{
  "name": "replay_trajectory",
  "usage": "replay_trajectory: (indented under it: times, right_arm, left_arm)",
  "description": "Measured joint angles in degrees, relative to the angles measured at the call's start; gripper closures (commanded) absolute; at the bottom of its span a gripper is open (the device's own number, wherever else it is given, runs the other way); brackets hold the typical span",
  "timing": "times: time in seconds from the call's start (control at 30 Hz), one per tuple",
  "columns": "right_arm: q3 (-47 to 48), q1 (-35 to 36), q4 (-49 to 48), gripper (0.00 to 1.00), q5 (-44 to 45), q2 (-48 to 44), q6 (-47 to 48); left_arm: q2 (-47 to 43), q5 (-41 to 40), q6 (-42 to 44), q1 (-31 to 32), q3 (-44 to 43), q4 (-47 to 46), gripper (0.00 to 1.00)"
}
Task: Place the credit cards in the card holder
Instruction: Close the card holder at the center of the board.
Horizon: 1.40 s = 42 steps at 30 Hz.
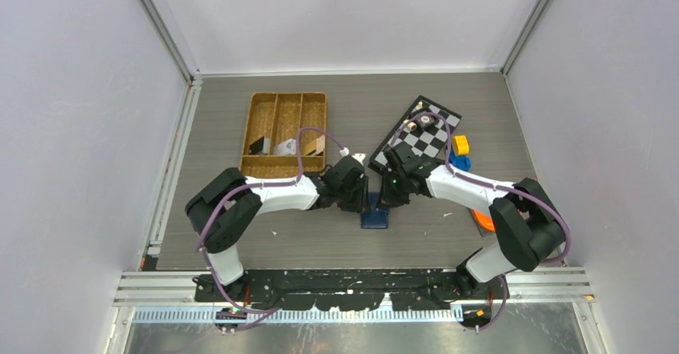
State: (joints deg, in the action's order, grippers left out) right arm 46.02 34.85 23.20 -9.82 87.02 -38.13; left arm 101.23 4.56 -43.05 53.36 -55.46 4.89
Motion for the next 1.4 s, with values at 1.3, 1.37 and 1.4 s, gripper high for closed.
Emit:
replay_trajectory:
  times: [1.3,1.37,1.4]
  right_arm:
    - [3.6,11.7,10.9,0.79,20.9,-3.2,-7.4]
    - [3.6,12.4,13.5,0.73,20.7,-5.3,-7.7]
    - [3.6,12.6,14.4,0.72,20.7,-6.5,-7.8]
  left_arm:
    - [0.2,1.3,-1.8,0.9,2.4,-6.1,0.84]
    - [0.5,1.3,-1.9,1.3,2.3,-6.9,0.84]
    - [0.6,1.3,-2.0,1.3,2.3,-7.0,0.84]
